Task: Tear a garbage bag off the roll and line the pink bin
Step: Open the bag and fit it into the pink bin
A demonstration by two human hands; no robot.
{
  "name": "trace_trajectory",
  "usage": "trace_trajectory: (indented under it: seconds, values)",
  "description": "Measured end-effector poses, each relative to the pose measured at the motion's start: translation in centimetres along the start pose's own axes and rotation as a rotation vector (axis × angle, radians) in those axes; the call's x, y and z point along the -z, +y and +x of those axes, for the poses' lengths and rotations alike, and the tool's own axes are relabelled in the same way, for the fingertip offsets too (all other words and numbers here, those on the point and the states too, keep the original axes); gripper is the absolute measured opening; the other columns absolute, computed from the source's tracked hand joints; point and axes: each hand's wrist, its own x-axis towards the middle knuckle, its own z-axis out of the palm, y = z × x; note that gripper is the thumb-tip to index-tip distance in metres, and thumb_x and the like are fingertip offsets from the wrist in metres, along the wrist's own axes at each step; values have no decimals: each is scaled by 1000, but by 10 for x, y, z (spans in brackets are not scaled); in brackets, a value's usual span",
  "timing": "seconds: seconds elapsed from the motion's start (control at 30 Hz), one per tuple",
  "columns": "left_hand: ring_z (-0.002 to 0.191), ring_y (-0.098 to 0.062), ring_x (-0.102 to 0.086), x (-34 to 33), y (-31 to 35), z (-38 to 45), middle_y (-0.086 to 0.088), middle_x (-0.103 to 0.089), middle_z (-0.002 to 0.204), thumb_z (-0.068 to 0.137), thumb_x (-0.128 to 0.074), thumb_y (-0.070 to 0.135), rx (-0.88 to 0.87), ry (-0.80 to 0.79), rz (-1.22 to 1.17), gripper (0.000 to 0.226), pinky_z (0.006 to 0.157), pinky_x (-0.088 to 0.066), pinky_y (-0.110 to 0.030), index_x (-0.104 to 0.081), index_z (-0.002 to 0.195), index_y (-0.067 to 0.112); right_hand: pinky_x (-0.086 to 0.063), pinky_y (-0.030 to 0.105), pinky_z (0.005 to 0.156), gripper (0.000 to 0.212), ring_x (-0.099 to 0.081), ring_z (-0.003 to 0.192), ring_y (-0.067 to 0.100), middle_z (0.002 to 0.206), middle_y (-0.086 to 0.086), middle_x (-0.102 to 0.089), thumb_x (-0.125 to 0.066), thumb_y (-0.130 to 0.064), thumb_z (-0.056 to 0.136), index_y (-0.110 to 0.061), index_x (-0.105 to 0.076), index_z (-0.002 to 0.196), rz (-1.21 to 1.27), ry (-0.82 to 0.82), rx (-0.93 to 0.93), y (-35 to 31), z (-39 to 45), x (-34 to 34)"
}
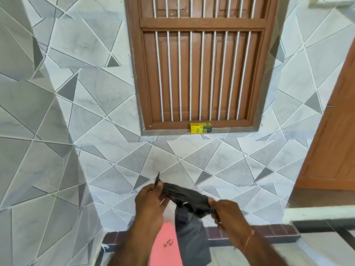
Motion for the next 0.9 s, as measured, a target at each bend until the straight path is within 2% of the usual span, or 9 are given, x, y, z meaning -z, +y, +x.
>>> trace_trajectory:
  seconds: [0.07,0.13,0.2,0.27,0.33,0.53,0.7,0.8,0.9]
  values:
    - [73,-29,-60,-3,1,0,-18,-64,84,91,-56,-3,-16,-5,28,8,71,-53,-36,-58,98,0,-44,29,56,35,-53,53,14,59,-1,-58,-68,-36,84,-19,-56,56,-474,-11,86,13,-3,1]
    - [72,-29,-62,-5,1,-4,-18,-67,84,89,-56,-7,-50,-33,128,13,72,-54,-36,-61,98,0,-44,25,70,18,-58,72,11,78,-7,-62,-69,-42,81,-27,-60,75,-663,124,232,11,-9,-2]
    - [71,-28,-64,-9,-1,-9,-17,-70,82,85,-62,-8,-103,-62,238,15,70,-56,-35,-64,96,3,-43,17,70,18,-59,75,4,84,-7,-66,-72,-40,79,-27,-63,85,-477,162,397,-4,-15,-7]
    - [63,-22,-66,-13,-5,-14,-15,-72,79,79,-70,-4,-179,-68,346,18,61,-56,-30,-65,94,3,-45,9,64,21,-60,67,-1,80,-4,-70,-81,-34,71,-25,-68,84,-276,2,406,-26,-24,-17]
    - [58,-21,-66,-18,-10,-15,-15,-72,78,73,-76,-2,-233,-63,403,23,55,-56,-29,-66,93,0,-47,11,59,18,-59,59,-4,70,-6,-69,-85,-26,66,-24,-71,76,-243,-141,401,-39,-32,-33]
    - [54,-22,-61,-15,-10,-14,-22,-64,67,66,-83,2,-293,-97,439,32,51,-52,-30,-58,82,-11,-44,22,47,10,-56,51,10,59,3,-65,-73,-9,78,-2,-70,72,-104,-114,324,-35,-21,-41]
    - [51,-17,-46,6,3,0,-2,-49,53,56,-87,11,-338,-239,663,36,46,-40,-24,-52,62,9,-46,23,43,10,-61,50,11,65,12,-69,-69,-6,82,0,-69,74,-117,87,231,-35,-1,-11]
    - [49,-11,-42,19,14,10,1,-46,56,67,-82,11,-392,-361,951,36,45,-39,-23,-46,64,14,-53,31,57,16,-63,60,21,68,9,-71,-67,-4,82,-12,-69,68,-232,231,234,-32,14,12]
    - [50,-8,-42,24,20,16,8,-46,56,84,-67,10,-434,-440,1138,31,50,-41,-22,-44,67,20,-46,27,70,24,-61,67,18,67,-5,-66,-62,-2,83,-19,-67,67,-386,332,302,-31,18,28]
